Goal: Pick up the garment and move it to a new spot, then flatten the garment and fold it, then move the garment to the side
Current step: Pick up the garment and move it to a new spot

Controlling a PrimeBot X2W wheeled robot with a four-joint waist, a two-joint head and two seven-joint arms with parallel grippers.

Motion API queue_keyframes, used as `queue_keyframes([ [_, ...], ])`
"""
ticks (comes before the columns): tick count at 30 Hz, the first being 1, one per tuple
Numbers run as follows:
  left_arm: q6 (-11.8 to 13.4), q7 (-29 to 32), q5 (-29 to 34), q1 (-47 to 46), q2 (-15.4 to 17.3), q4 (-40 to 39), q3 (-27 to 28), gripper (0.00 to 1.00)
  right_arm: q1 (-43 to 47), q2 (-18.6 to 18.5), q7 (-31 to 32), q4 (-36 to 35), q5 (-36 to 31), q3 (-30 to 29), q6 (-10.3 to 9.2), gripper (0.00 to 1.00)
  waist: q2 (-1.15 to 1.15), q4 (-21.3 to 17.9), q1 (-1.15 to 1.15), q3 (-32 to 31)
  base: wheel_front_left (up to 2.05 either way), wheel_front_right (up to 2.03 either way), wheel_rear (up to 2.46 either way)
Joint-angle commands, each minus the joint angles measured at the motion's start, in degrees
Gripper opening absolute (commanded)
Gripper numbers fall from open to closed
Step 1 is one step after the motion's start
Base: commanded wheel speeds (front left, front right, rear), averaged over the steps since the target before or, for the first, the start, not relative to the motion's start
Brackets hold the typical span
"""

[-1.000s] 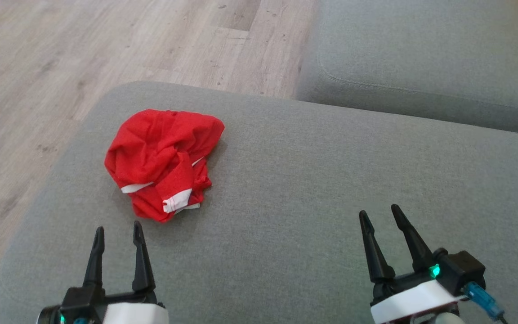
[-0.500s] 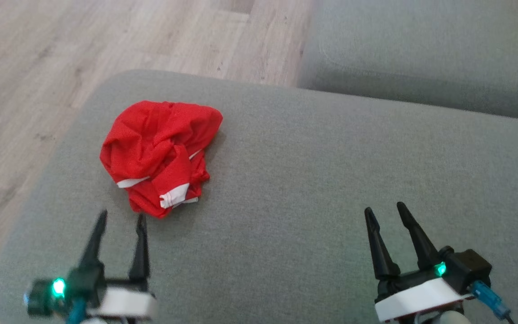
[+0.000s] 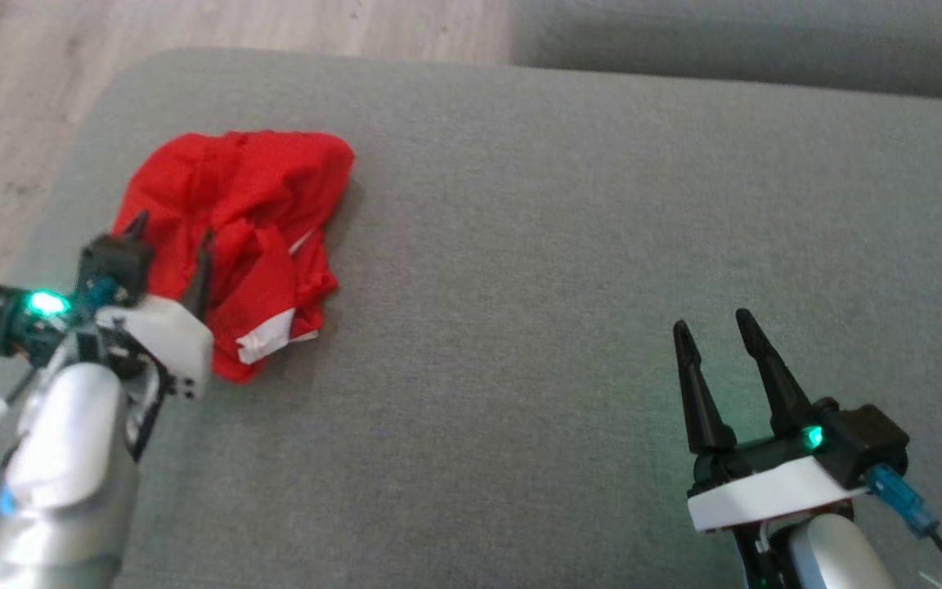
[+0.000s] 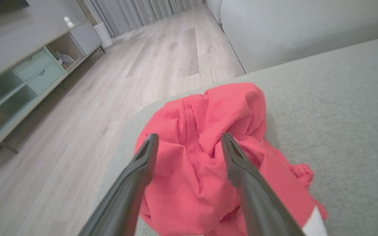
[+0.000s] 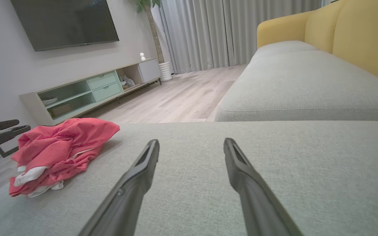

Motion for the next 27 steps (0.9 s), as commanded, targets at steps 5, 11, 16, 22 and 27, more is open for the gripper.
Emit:
queue_keyframes([
  [5,1.07,2.6,-0.9,-6.08,3.59,6.36,3.19,1.0,-2.38,-0.42,-0.62,-1.94,-0.65,0.84,-0.04,1.0,0.0,-3.16,-0.02,2.81,0.0,0.0,0.0],
  [11,2.52,3.59,-2.94,-7.33,4.02,14.28,5.06,1.0,-2.86,-0.42,-0.62,-1.84,-0.62,0.15,-0.04,1.0,0.0,-5.03,-0.02,3.2,0.0,0.0,0.0],
  [16,1.07,4.48,-5.83,-7.81,3.36,19.31,5.86,0.0,-2.68,-0.42,-0.62,-1.55,-0.75,-0.56,-0.04,1.0,0.0,-5.61,-0.02,2.12,0.0,0.0,0.0],
  [22,2.26,-3.55,-6.43,-10.02,3.8,18.54,6.42,0.0,-2.47,-0.42,-0.62,-1.31,-0.51,-0.9,-0.04,1.0,0.0,-5.63,-0.02,0.69,0.0,0.0,0.0],
  [27,4.04,-11.94,-6.38,-12.2,3.86,14.83,7.05,0.0,-2.02,-0.42,-0.62,-1.0,-0.14,-0.46,-0.04,1.0,0.0,-5.65,-0.02,-0.63,0.0,0.0,0.0],
])
